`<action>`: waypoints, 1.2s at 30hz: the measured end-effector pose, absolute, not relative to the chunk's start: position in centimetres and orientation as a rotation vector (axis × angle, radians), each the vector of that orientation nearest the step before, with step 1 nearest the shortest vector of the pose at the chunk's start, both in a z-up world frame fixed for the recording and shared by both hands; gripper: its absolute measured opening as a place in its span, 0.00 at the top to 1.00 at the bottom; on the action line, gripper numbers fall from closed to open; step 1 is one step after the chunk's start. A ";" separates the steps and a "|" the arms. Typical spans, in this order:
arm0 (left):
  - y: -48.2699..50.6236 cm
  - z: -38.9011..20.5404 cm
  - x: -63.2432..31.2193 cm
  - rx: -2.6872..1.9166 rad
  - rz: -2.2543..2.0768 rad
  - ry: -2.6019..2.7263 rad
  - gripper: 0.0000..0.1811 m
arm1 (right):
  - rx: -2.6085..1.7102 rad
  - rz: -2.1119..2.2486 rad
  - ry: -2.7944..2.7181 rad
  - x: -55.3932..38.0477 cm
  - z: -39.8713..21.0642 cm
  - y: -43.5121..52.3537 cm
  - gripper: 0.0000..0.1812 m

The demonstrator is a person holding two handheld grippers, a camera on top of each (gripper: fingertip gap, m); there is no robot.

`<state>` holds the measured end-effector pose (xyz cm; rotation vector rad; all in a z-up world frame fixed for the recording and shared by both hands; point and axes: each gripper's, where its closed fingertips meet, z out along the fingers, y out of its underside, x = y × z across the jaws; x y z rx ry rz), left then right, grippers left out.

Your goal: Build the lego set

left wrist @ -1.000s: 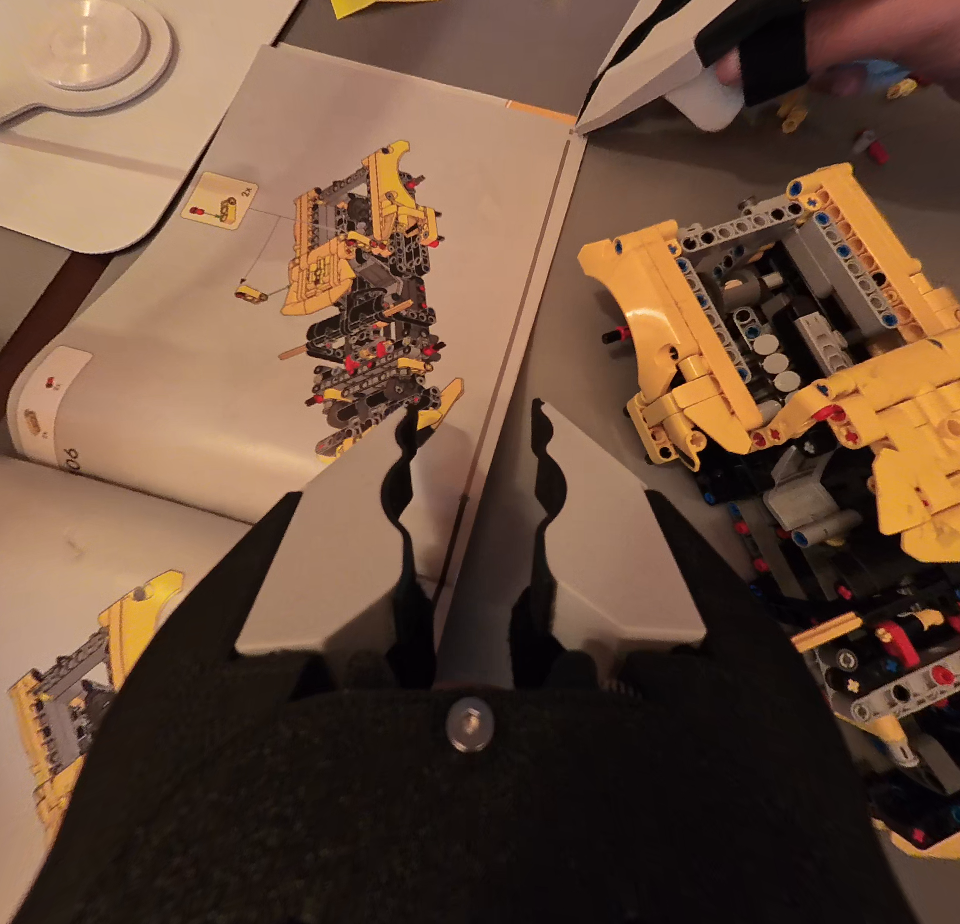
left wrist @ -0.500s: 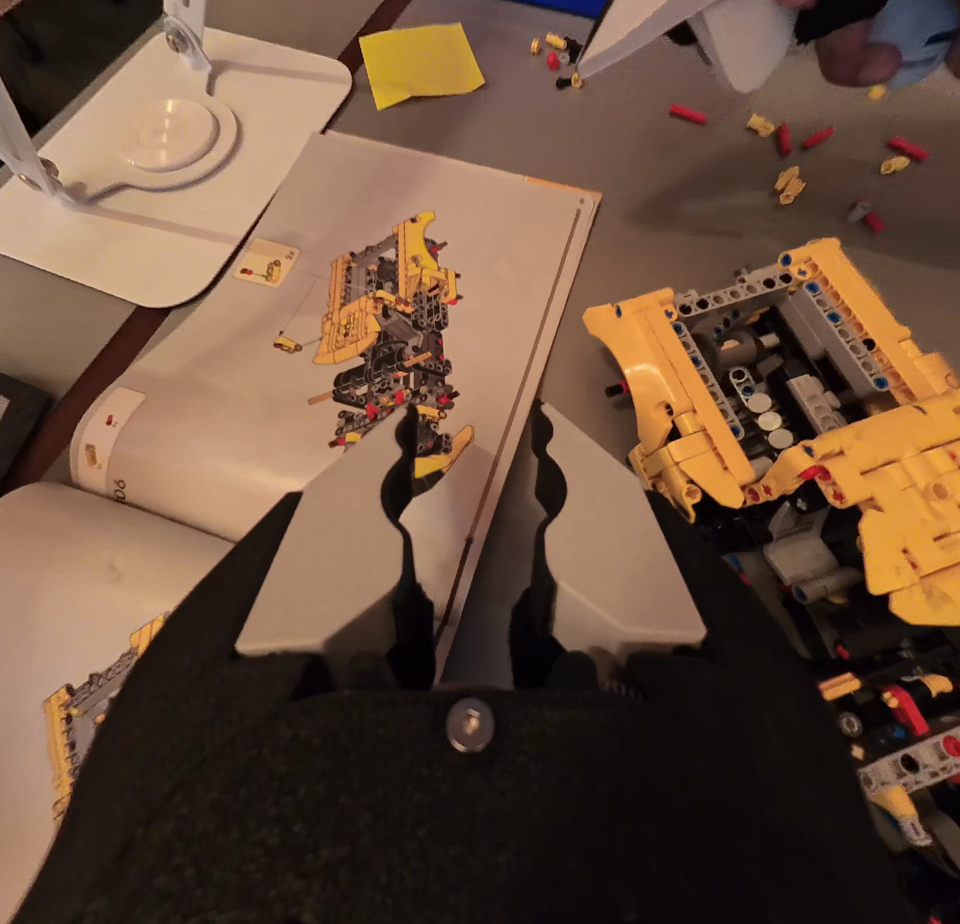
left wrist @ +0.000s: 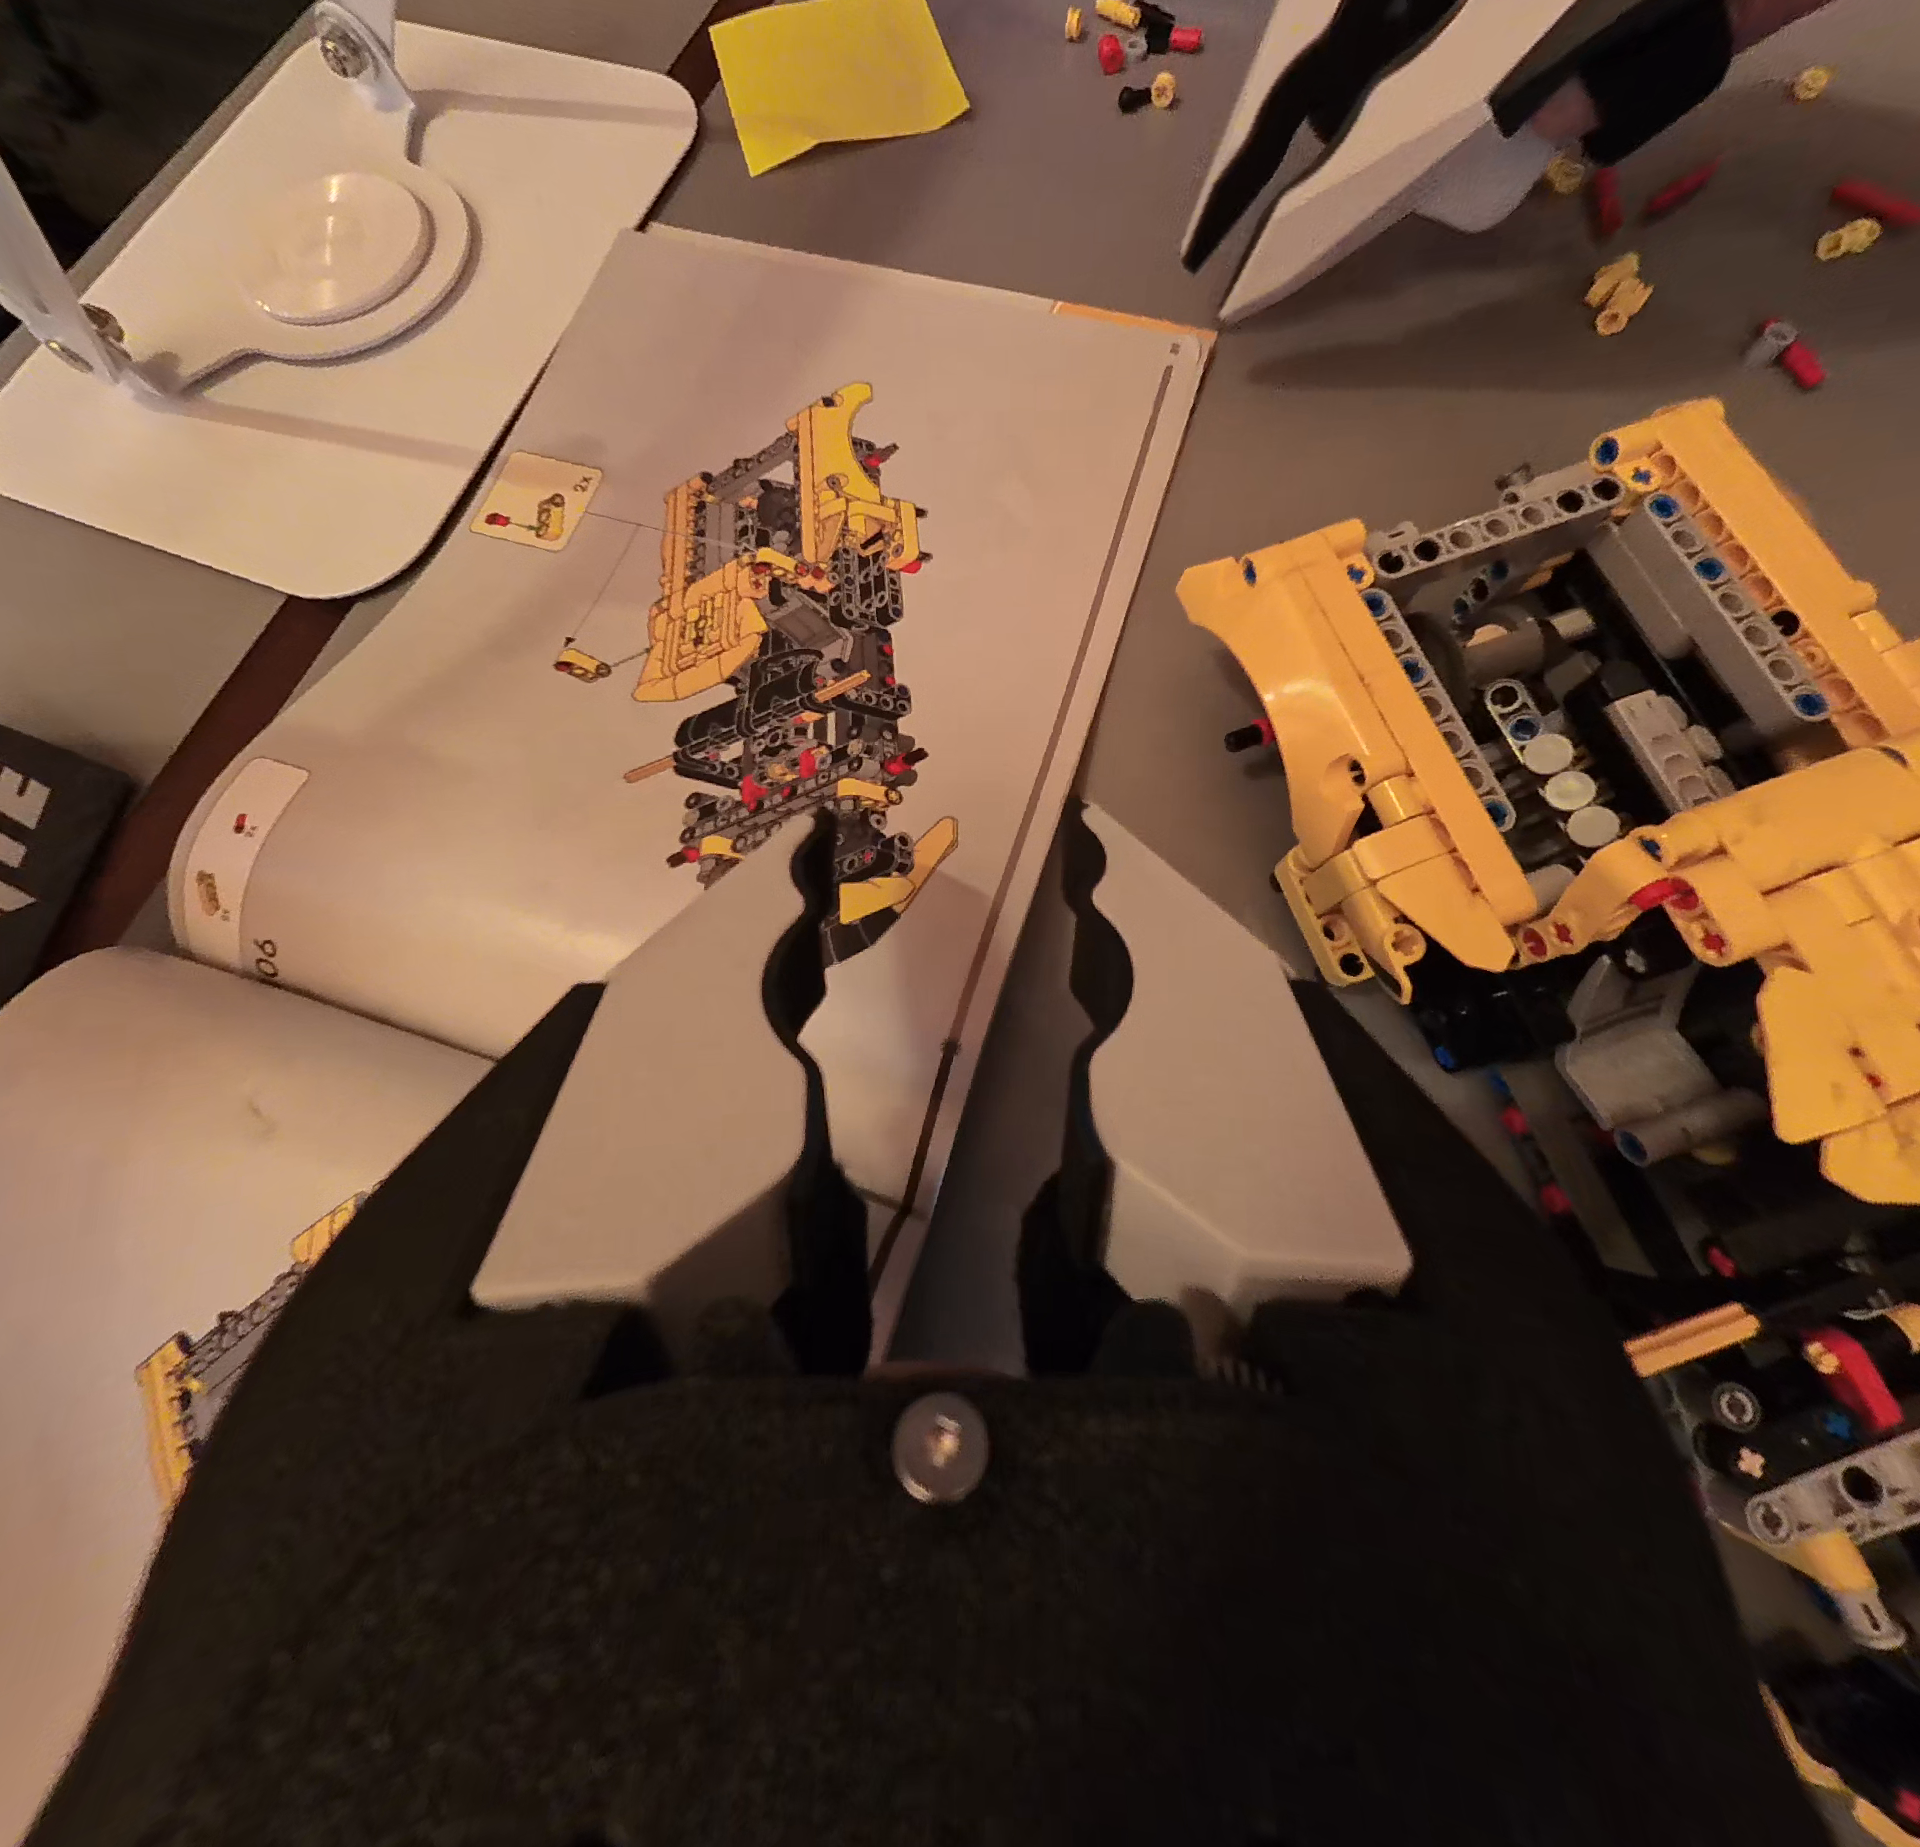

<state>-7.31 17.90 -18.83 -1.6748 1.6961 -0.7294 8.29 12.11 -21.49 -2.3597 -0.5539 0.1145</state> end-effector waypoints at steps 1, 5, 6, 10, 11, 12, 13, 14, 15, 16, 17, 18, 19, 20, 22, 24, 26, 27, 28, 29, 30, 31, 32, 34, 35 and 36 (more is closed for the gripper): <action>17.9 -18.8 -7.4 -1.672 -0.729 1.701 0.76 | -2.359 0.127 -0.567 8.2 -21.8 12.1 0.91; 18.0 -19.0 -7.5 -1.678 -0.730 1.703 0.76 | -2.365 0.119 -0.707 7.9 -22.6 11.8 0.91; 18.0 -19.1 -7.5 -1.681 -0.733 1.704 0.76 | -2.360 0.132 -0.761 7.6 -22.5 11.6 0.91; 17.9 -19.2 -7.5 -1.674 -0.729 1.713 0.76 | -2.308 0.073 -1.035 7.0 -21.4 11.3 0.92; 17.8 -19.2 -7.5 -1.673 -0.731 1.714 0.76 | -2.306 0.041 -1.135 7.1 -21.4 11.2 0.93; 17.8 -19.2 -7.5 -1.672 -0.733 1.714 0.76 | -2.300 0.011 -1.233 7.2 -21.4 11.1 0.93; 17.7 -19.1 -7.5 -1.671 -0.736 1.714 0.76 | -2.302 -0.013 -1.317 7.5 -21.5 11.1 0.93; 17.7 -19.1 -7.5 -1.670 -0.740 1.715 0.76 | -2.317 -0.019 -1.402 7.8 -21.7 11.0 0.93; 17.6 -19.1 -7.5 -1.668 -0.742 1.716 0.76 | -2.320 -0.011 -1.473 7.8 -21.8 10.9 0.93; 17.6 -19.0 -7.5 -1.666 -0.743 1.716 0.76 | -2.307 0.001 -1.531 7.9 -21.8 11.1 0.93; 17.5 -19.0 -7.5 -1.664 -0.743 1.717 0.76 | -2.296 -0.001 -1.588 8.0 -22.0 11.2 0.93; 17.5 -19.0 -7.5 -1.661 -0.744 1.716 0.76 | -2.296 -0.019 -1.647 8.4 -22.1 11.4 0.93; 17.5 -18.9 -7.5 -1.659 -0.748 1.715 0.76 | -2.290 -0.023 -1.695 8.4 -22.2 11.5 0.93; 17.5 -18.9 -7.5 -1.660 -0.752 1.714 0.76 | -2.278 -0.011 -1.730 8.3 -22.3 11.6 0.93; 17.5 -18.9 -7.5 -1.662 -0.757 1.712 0.76 | -2.245 0.004 -1.780 8.1 -22.5 11.9 0.93; 17.5 -18.9 -7.6 -1.660 -0.756 1.716 0.76 | -2.246 0.015 -1.818 8.2 -22.8 11.7 0.94; 17.4 -19.0 -7.7 -1.657 -0.753 1.722 0.76 | -2.257 0.011 -1.852 8.4 -23.0 11.5 0.95; 17.4 -19.0 -7.7 -1.658 -0.753 1.725 0.76 | -2.251 0.006 -1.864 8.4 -23.1 11.4 0.95; 17.4 -19.1 -7.7 -1.658 -0.754 1.726 0.76 | -2.243 0.004 -1.870 8.4 -23.0 11.4 0.95; 17.3 -19.1 -7.7 -1.659 -0.756 1.727 0.76 | -2.239 0.011 -1.867 8.3 -22.9 11.4 0.96; 17.3 -19.1 -7.7 -1.660 -0.757 1.729 0.76 | -2.241 0.019 -1.861 8.2 -22.8 11.5 0.96; 17.3 -19.2 -7.7 -1.662 -0.755 1.732 0.76 | -2.243 0.027 -1.855 8.2 -22.6 11.5 0.96; 17.3 -19.3 -7.7 -1.662 -0.752 1.735 0.76 | -2.239 0.034 -1.851 8.1 -22.5 11.5 0.96; 17.3 -19.3 -7.7 -1.663 -0.749 1.739 0.76 | -2.233 0.034 -1.849 8.1 -22.4 11.7 0.96; 17.2 -19.4 -7.7 -1.664 -0.750 1.740 0.76 | -2.235 0.032 -1.852 8.2 -22.4 11.8 0.97; 17.2 -19.4 -7.7 -1.665 -0.751 1.743 0.76 | -2.240 0.035 -1.855 8.2 -22.4 11.8 0.97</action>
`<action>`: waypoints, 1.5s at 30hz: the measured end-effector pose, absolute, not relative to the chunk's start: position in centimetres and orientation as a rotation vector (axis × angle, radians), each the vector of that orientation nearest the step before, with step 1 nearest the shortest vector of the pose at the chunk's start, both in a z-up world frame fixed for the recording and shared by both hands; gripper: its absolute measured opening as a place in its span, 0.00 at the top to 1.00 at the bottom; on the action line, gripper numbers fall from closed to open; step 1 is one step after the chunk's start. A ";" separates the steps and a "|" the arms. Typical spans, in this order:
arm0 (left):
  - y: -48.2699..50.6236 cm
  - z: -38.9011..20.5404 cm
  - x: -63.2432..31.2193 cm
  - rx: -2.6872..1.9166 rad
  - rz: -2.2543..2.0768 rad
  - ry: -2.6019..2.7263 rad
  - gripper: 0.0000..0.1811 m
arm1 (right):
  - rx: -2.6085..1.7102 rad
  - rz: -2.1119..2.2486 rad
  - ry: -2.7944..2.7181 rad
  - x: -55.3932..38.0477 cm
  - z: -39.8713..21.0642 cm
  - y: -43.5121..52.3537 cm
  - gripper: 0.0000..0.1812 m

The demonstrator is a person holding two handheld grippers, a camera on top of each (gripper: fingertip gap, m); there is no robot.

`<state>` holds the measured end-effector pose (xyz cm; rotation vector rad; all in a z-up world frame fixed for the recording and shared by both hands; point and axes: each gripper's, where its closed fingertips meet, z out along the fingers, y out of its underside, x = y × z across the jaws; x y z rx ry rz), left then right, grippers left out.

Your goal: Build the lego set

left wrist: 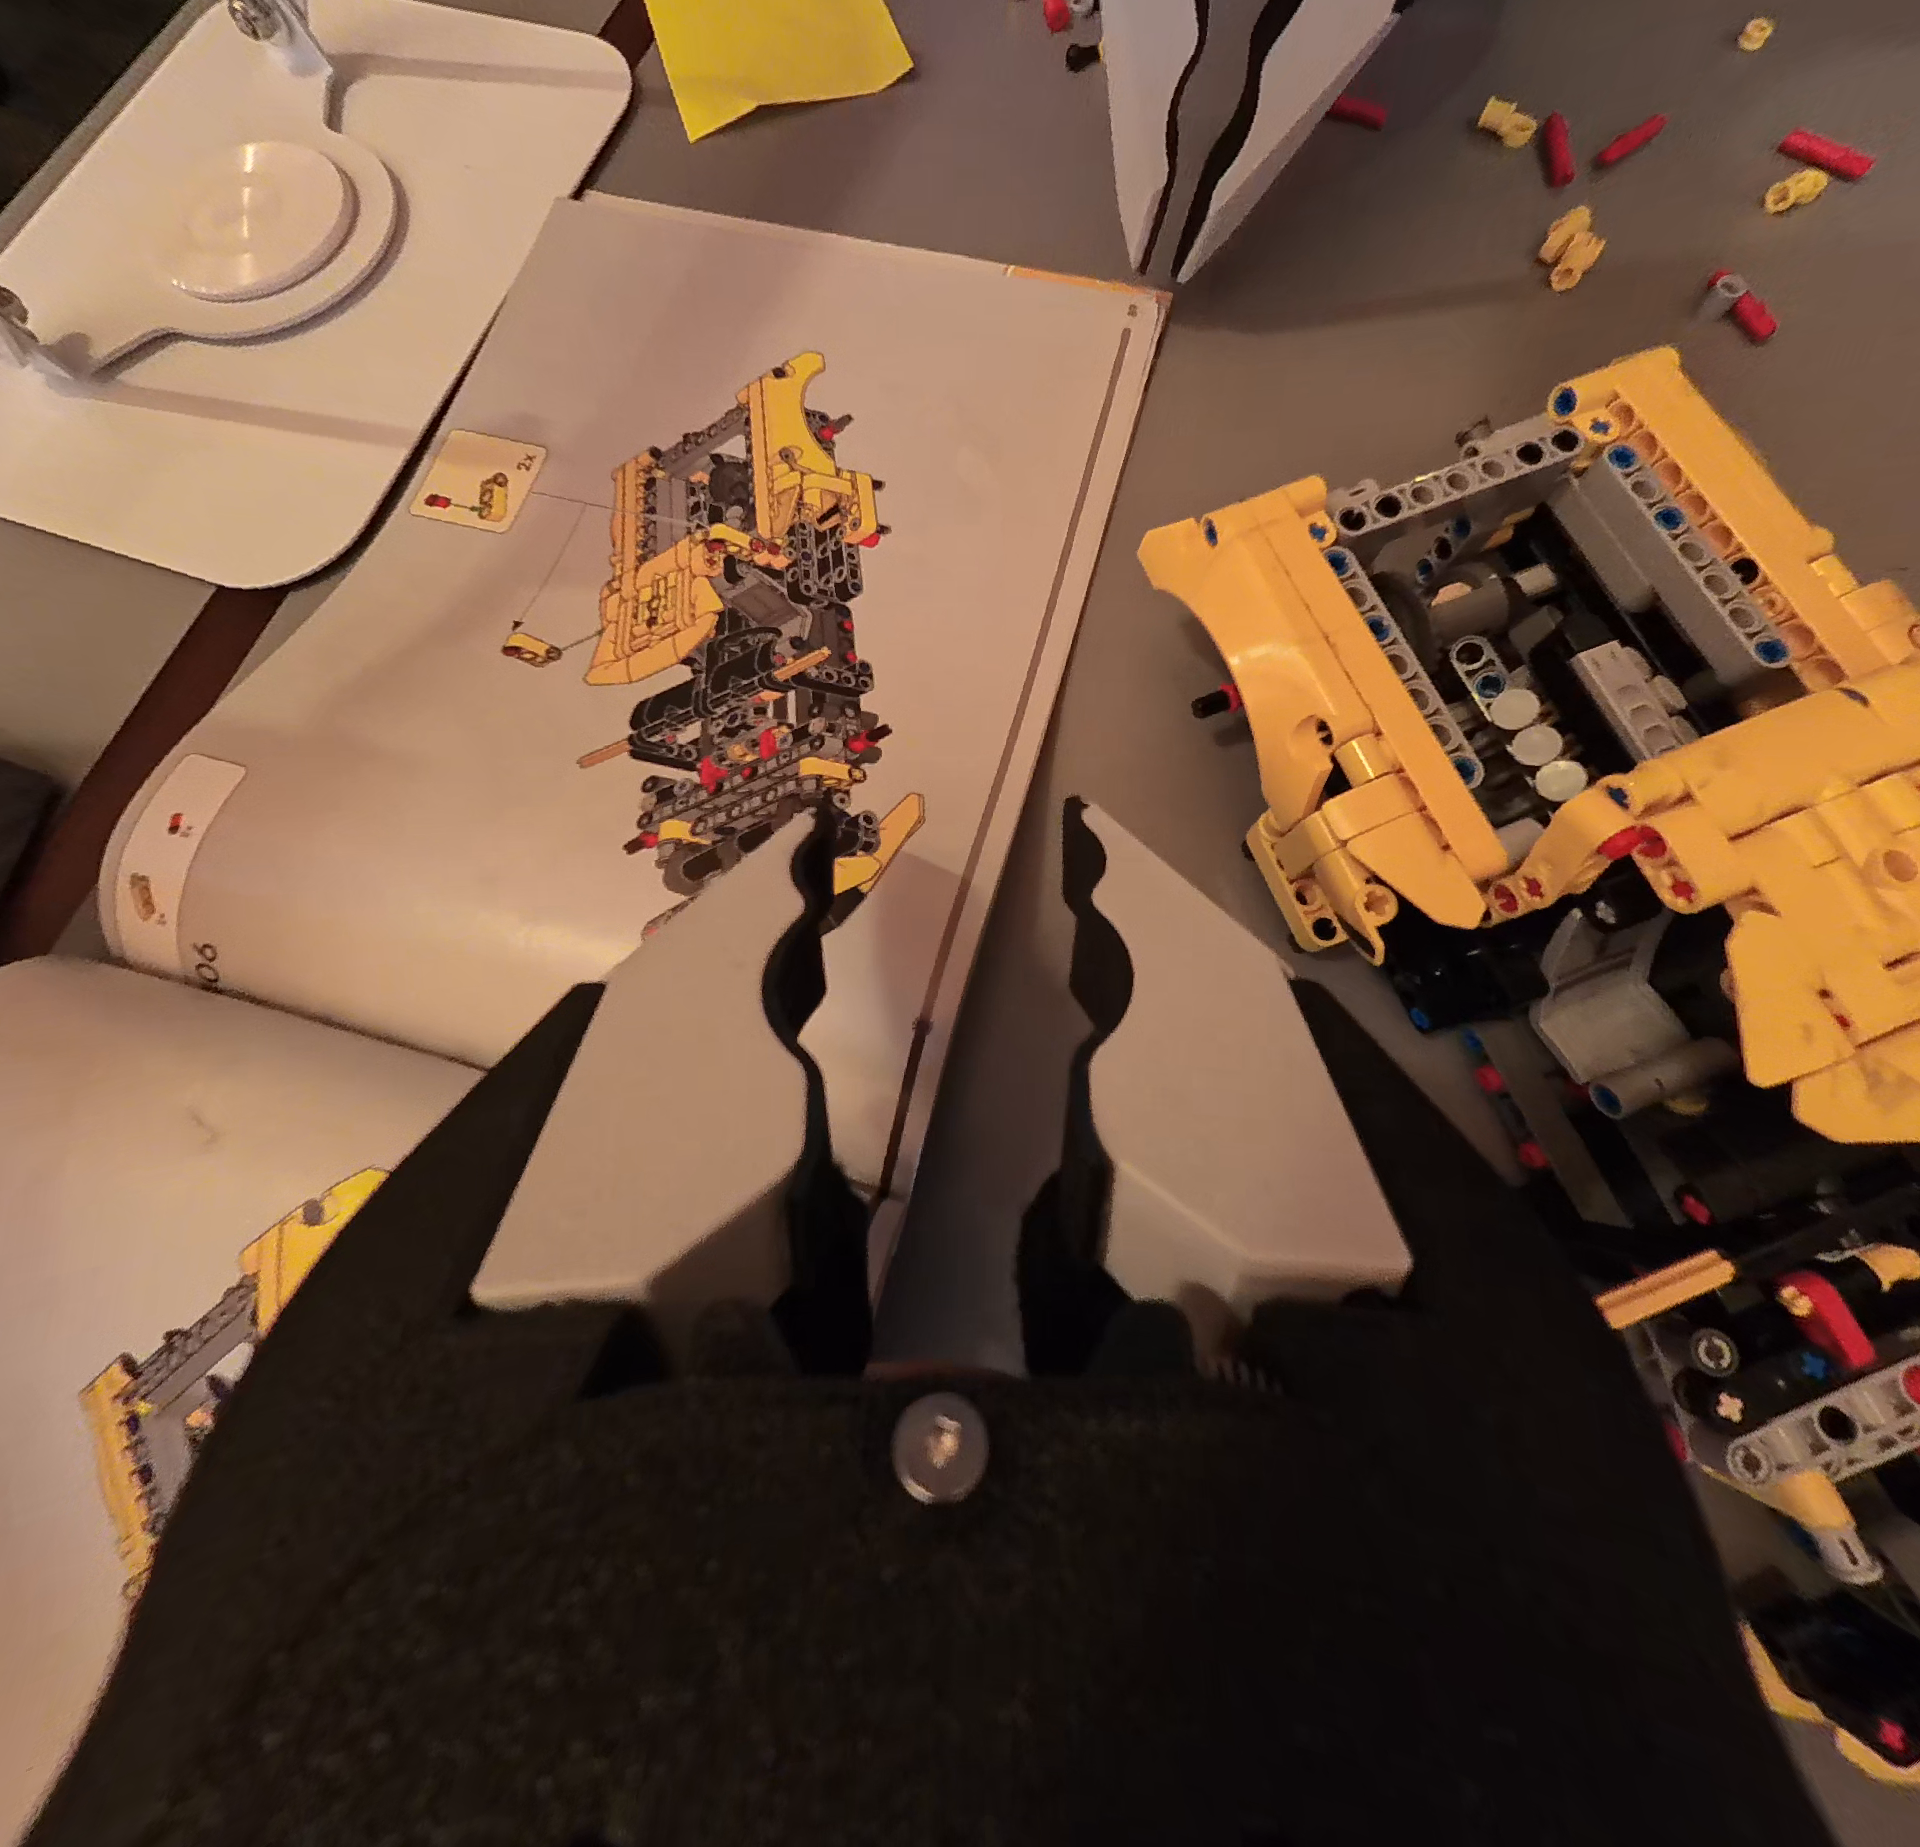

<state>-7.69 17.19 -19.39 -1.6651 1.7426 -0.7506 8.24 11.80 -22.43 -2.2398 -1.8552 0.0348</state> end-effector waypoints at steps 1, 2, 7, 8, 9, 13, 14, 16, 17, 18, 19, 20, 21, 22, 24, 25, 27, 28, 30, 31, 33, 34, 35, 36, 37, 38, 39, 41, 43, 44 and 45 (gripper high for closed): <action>17.2 -19.4 -7.7 -1.665 -0.748 1.745 0.76 | -2.243 0.038 -1.857 8.2 -22.4 11.8 0.97; 17.2 -19.5 -7.7 -1.665 -0.744 1.747 0.76 | -2.244 0.039 -1.861 8.2 -22.5 11.9 0.97; 17.3 -19.5 -7.8 -1.667 -0.733 1.750 0.76 | -2.228 0.029 -1.901 8.1 -22.7 12.0 0.98; 17.3 -19.5 -7.8 -1.668 -0.734 1.749 0.76 | -2.226 0.026 -1.906 8.0 -22.7 12.0 0.98; 17.3 -19.5 -7.8 -1.669 -0.734 1.750 0.76 | -2.225 0.030 -1.914 8.0 -22.7 12.0 0.99; 17.3 -19.6 -7.9 -1.669 -0.725 1.758 0.76 | -2.240 0.035 -1.936 8.0 -23.0 11.9 1.00; 17.3 -19.7 -7.9 -1.669 -0.725 1.758 0.76 | -2.243 0.050 -1.926 7.9 -22.9 11.9 1.00; 17.3 -19.7 -7.9 -1.670 -0.726 1.759 0.76 | -2.253 0.046 -1.928 8.1 -22.9 11.9 1.00; 17.3 -19.7 -7.9 -1.670 -0.725 1.759 0.76 | -2.257 0.041 -1.931 8.2 -22.9 11.9 1.00; 17.3 -19.7 -7.9 -1.671 -0.725 1.759 0.76 | -2.263 0.044 -1.931 8.3 -22.9 11.8 1.00; 17.3 -19.7 -7.9 -1.672 -0.725 1.760 0.76 | -2.268 0.044 -1.931 8.3 -22.9 11.7 1.00; 17.3 -19.7 -7.9 -1.672 -0.725 1.760 0.76 | -2.271 0.040 -1.930 8.4 -22.9 11.7 1.00; 17.3 -19.8 -7.9 -1.672 -0.725 1.761 0.76 | -2.271 0.037 -1.930 8.4 -22.8 11.6 1.00; 17.3 -19.8 -7.9 -1.672 -0.723 1.761 0.76 | -2.265 0.036 -1.927 8.4 -22.7 11.7 1.00; 17.3 -19.8 -7.9 -1.672 -0.724 1.761 0.76 | -2.247 0.023 -1.923 8.4 -22.6 11.8 1.00; 17.3 -19.8 -7.9 -1.672 -0.725 1.762 0.76 | -2.231 0.007 -1.919 8.4 -22.5 11.9 0.97; 17.3 -19.8 -7.9 -1.672 -0.723 1.765 0.76 | -2.224 -0.006 -1.932 8.4 -22.6 11.9 0.96; 17.2 -19.8 -7.9 -1.671 -0.722 1.767 0.76 | -2.229 -0.004 -1.935 8.4 -22.7 11.8 0.95; 17.2 -19.9 -7.9 -1.670 -0.723 1.770 0.76 | -2.231 0.003 -1.941 8.3 -22.8 11.7 0.95; 17.2 -19.9 -7.9 -1.670 -0.722 1.771 0.76 | -2.229 -0.001 -1.945 8.3 -22.9 11.8 0.95; 17.1 -19.9 -7.9 -1.670 -0.721 1.774 0.76 | -2.228 -0.001 -1.951 8.3 -23.0 11.8 0.96; 17.1 -19.9 -7.9 -1.670 -0.720 1.775 0.76 | -2.228 0.005 -1.951 8.2 -23.0 11.8 0.97; 17.2 -19.9 -7.9 -1.670 -0.717 1.776 0.76 | -2.229 0.010 -1.953 8.2 -23.1 11.8 0.97; 17.2 -19.9 -7.9 -1.670 -0.716 1.777 0.76 | -2.231 0.012 -1.960 8.1 -23.2 11.8 0.98; 17.2 -19.9 -7.9 -1.670 -0.715 1.778 0.76 | -2.228 0.008 -1.967 8.1 -23.2 11.8 0.99; 17.2 -19.9 -7.9 -1.670 -0.715 1.777 0.76 | -2.222 0.001 -1.974 8.2 -23.3 11.8 1.00; 17.2 -19.9 -7.9 -1.670 -0.715 1.778 0.76 | -2.217 -0.004 -1.978 8.2 -23.3 11.9 1.00; 17.2 -20.0 -8.0 -1.672 -0.712 1.780 0.76 | -2.215 -0.010 -1.981 8.2 -23.2 11.9 1.00; 17.2 -20.0 -8.0 -1.671 -0.710 1.779 0.76 | -2.213 -0.013 -1.979 8.2 -23.0 11.9 1.00; 17.2 -20.0 -8.0 -1.670 -0.711 1.778 0.76 | -2.212 -0.014 -1.978 8.2 -22.7 11.9 1.00; 17.2 -19.9 -8.0 -1.670 -0.714 1.776 0.76 | -2.211 -0.015 -1.977 8.1 -22.5 11.9 1.00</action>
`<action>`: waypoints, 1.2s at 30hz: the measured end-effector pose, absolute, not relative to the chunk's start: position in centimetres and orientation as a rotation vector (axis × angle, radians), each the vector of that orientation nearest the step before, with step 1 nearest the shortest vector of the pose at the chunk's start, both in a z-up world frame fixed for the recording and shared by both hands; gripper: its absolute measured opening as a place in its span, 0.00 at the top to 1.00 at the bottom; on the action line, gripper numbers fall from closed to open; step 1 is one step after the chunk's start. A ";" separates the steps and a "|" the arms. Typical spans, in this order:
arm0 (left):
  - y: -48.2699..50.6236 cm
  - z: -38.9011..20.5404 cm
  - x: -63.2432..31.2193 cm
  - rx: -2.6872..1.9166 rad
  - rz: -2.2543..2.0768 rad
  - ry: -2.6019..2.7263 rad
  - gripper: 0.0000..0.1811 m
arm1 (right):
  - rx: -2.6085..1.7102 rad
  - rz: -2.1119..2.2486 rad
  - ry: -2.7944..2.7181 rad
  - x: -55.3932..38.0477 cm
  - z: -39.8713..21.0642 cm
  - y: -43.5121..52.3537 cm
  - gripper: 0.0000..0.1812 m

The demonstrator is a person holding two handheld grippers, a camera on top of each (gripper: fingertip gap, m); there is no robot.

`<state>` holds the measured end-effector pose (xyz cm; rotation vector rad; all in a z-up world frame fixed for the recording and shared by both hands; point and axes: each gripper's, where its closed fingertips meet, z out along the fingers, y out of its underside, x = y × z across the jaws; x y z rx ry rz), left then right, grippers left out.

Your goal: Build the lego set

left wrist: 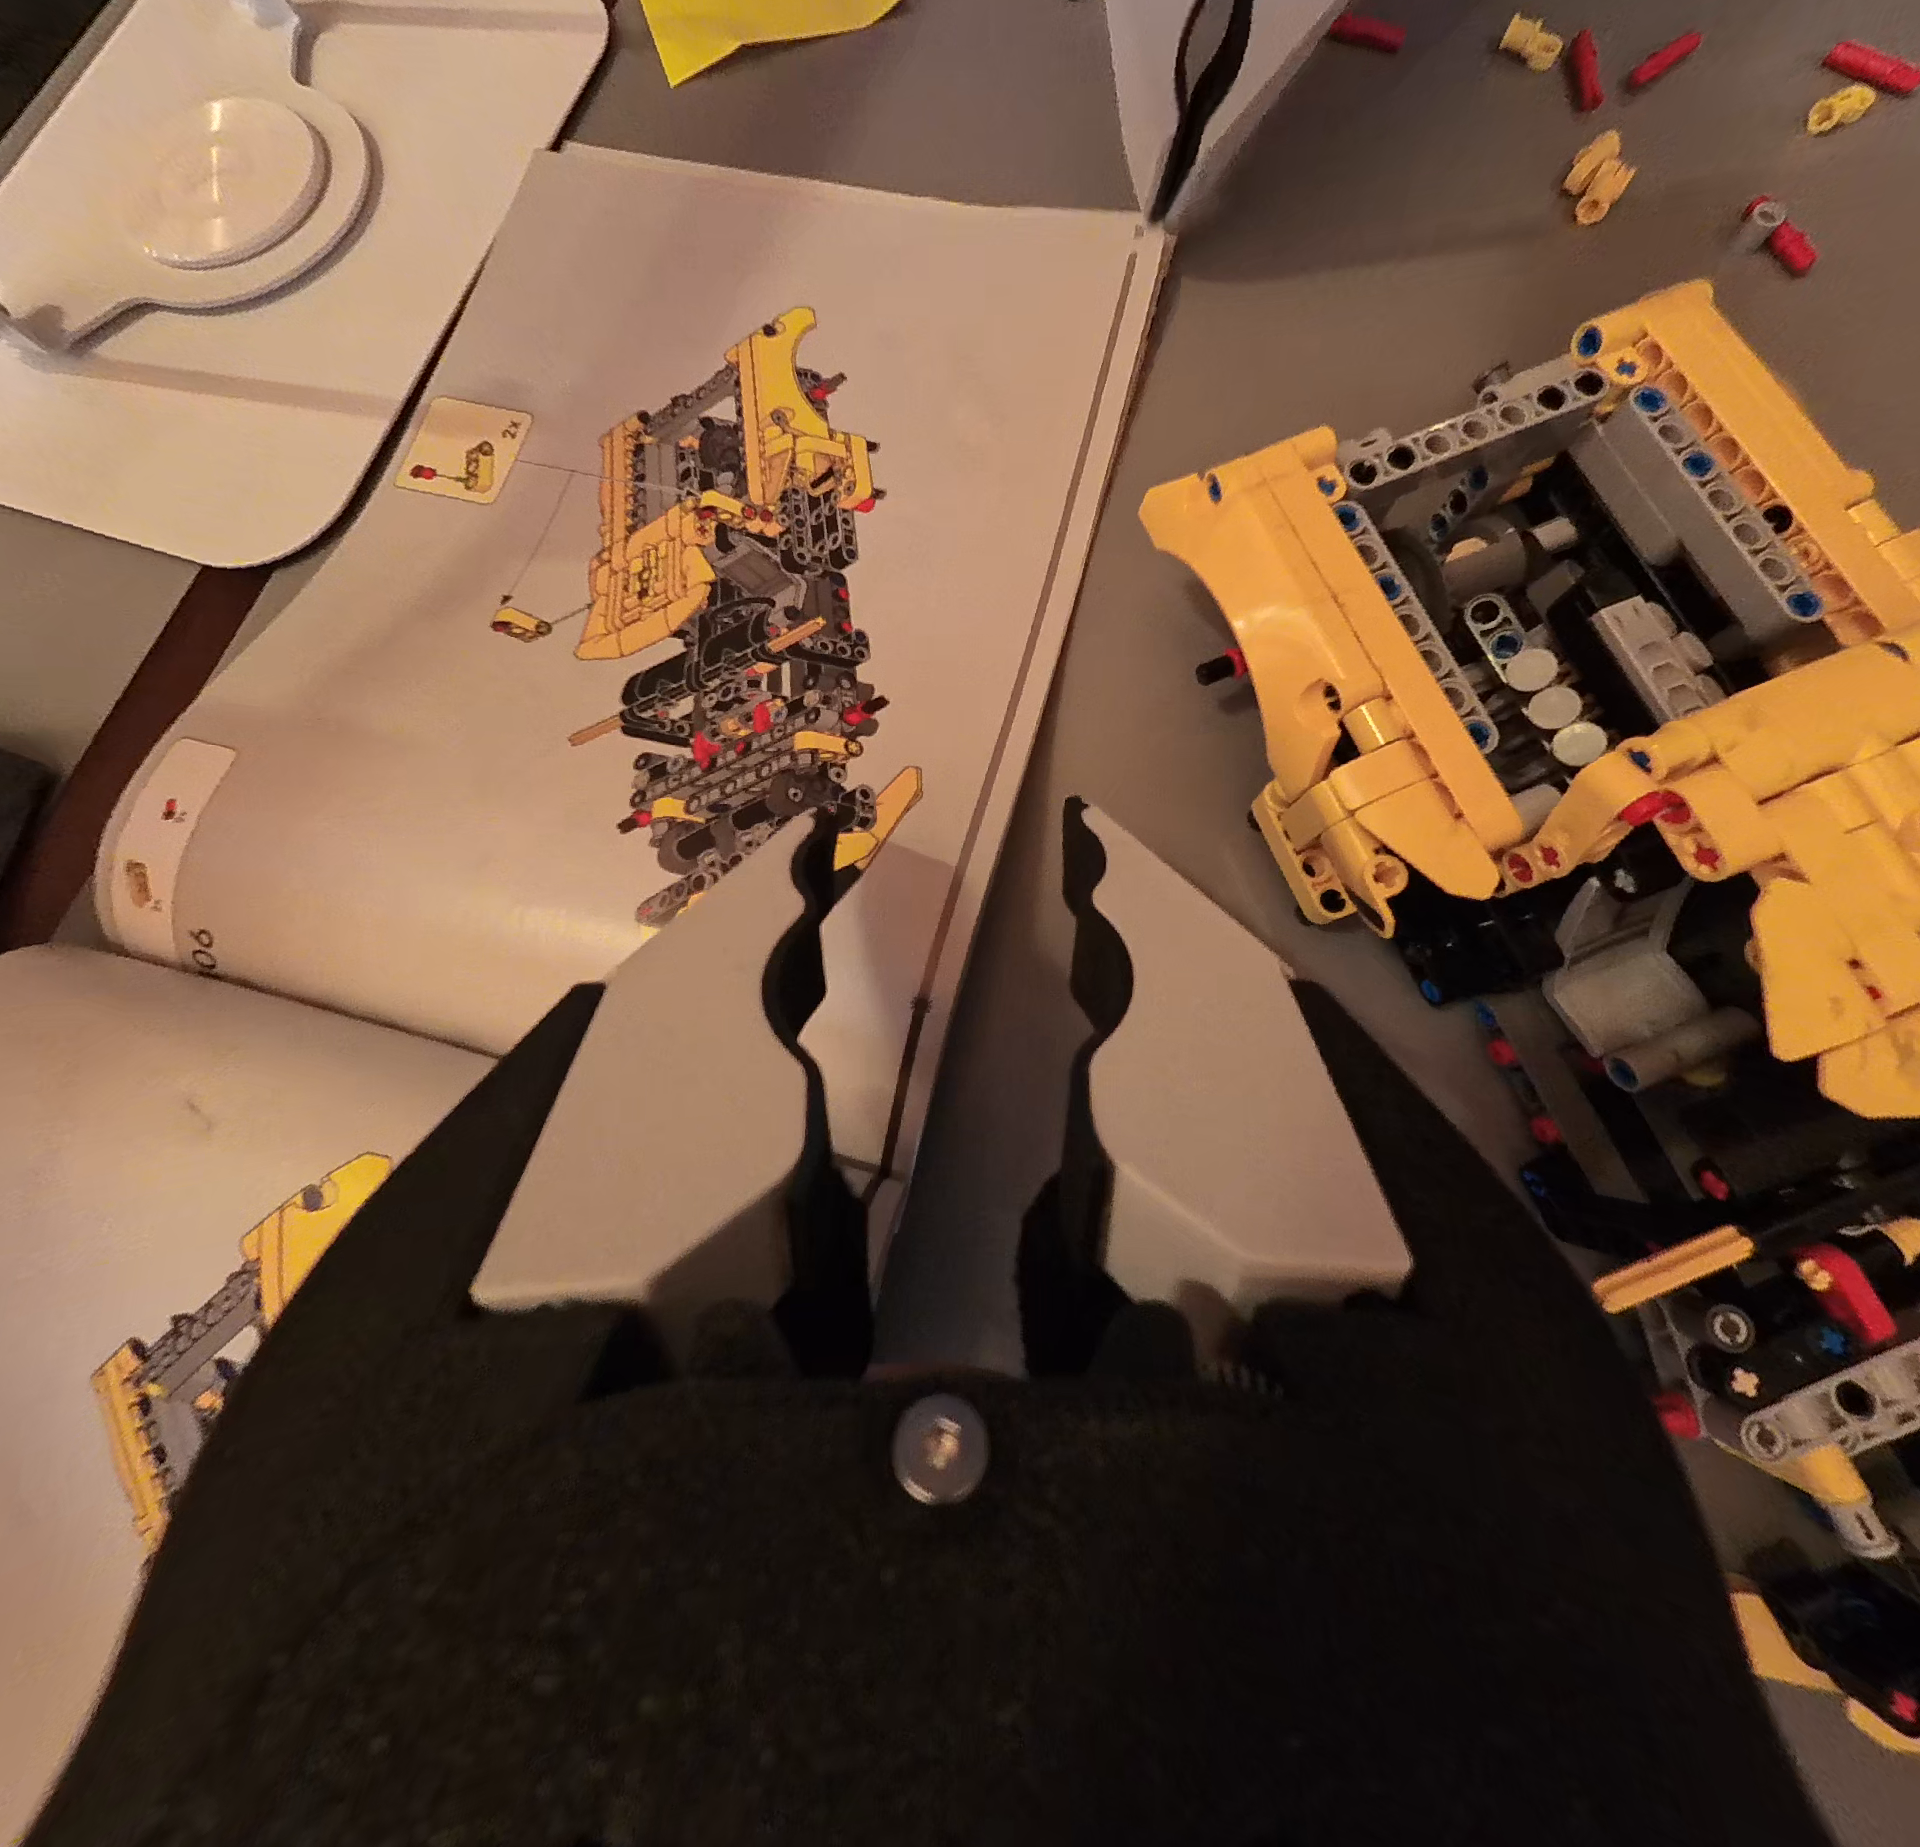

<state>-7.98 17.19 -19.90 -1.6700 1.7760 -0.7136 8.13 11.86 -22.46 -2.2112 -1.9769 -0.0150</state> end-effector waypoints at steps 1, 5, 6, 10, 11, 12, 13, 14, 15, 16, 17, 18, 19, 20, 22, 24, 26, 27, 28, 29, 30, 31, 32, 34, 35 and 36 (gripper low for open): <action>17.2 -19.8 -7.9 -1.668 -0.715 1.773 0.76 | -2.207 -0.023 -1.972 8.1 -22.1 12.0 1.00; 17.3 -19.0 -7.5 -1.648 -0.727 1.733 0.76 | -2.154 -0.074 -1.915 7.2 -19.2 13.2 1.00; 17.4 -18.7 -7.4 -1.641 -0.737 1.718 0.76 | -2.127 -0.080 -1.899 6.6 -18.1 13.5 1.00; 16.6 -16.7 -6.5 -1.572 -0.802 1.679 0.77 | -2.022 -0.061 -1.819 3.0 -13.7 15.0 1.00; 16.7 -16.0 -6.2 -1.552 -0.795 1.640 0.77 | -1.992 -0.036 -1.801 1.9 -12.7 15.3 1.00; 17.0 -15.2 -5.8 -1.535 -0.794 1.589 0.77 | -1.961 -0.010 -1.782 0.8 -11.7 15.5 1.00; 17.0 -14.3 -5.3 -1.521 -0.809 1.539 0.77 | -1.933 0.019 -1.769 -0.4 -10.9 15.7 1.00; 17.0 -13.5 -5.0 -1.512 -0.830 1.491 0.76 | -1.909 0.047 -1.758 -1.5 -10.2 15.8 1.00; 16.8 -12.8 -4.7 -1.505 -0.849 1.460 0.76 | -1.888 0.075 -1.745 -2.5 -9.6 15.9 1.00; 16.6 -12.1 -4.4 -1.494 -0.857 1.441 0.76 | -1.872 0.093 -1.734 -3.4 -9.1 16.1 1.00; 16.5 -11.5 -4.3 -1.483 -0.844 1.416 0.75 | -1.860 0.100 -1.730 -4.2 -8.7 16.2 1.00; 16.6 -10.8 -4.2 -1.476 -0.815 1.389 0.76 | -1.855 0.097 -1.728 -4.7 -8.5 16.4 1.00; 16.7 -10.3 -4.3 -1.478 -0.773 1.364 0.76 | -1.857 0.090 -1.731 -5.0 -8.4 16.4 1.00; 17.2 -9.8 -4.5 -1.497 -0.717 1.321 0.76 | -1.864 0.090 -1.733 -5.3 -8.2 16.3 1.00; 17.3 -9.0 -4.8 -1.512 -0.663 1.272 0.80 | -1.881 0.118 -1.722 -5.8 -7.9 15.8 1.00; 16.8 -8.9 -4.7 -1.493 -0.633 1.277 0.90 | -1.886 0.151 -1.701 -6.0 -7.7 15.3 1.00; 16.7 -9.1 -4.3 -1.471 -0.580 1.278 0.93 | -1.893 0.159 -1.671 -5.8 -7.6 15.2 1.00; 16.8 -9.2 -4.2 -1.458 -0.549 1.278 0.94 | -1.906 0.170 -1.655 -5.6 -7.7 15.1 1.00; 16.7 -9.3 -4.0 -1.442 -0.522 1.282 0.95 | -1.913 0.183 -1.637 -5.5 -7.7 15.1 1.00; 16.5 -9.6 -3.8 -1.432 -0.502 1.302 0.96 | -1.915 0.200 -1.622 -5.5 -7.6 15.1 1.00; 16.3 -10.1 -3.5 -1.430 -0.477 1.323 0.96 | -1.915 0.219 -1.611 -5.5 -7.6 15.0 1.00; 16.3 -10.5 -3.4 -1.428 -0.448 1.330 0.96 | -1.913 0.231 -1.599 -5.6 -7.5 14.9 1.00; 16.3 -10.6 -3.3 -1.419 -0.422 1.325 1.00 | -1.912 0.239 -1.591 -5.5 -7.4 14.9 1.00; 16.4 -10.6 -3.3 -1.404 -0.396 1.302 1.00 | -1.909 0.248 -1.573 -5.5 -7.1 14.9 1.00; 16.4 -10.7 -3.3 -1.415 -0.402 1.301 1.00 | -1.903 0.255 -1.559 -5.6 -7.0 14.9 1.00; 16.4 -10.9 -3.3 -1.433 -0.422 1.305 1.00 | -1.892 0.265 -1.539 -5.6 -6.8 15.0 1.00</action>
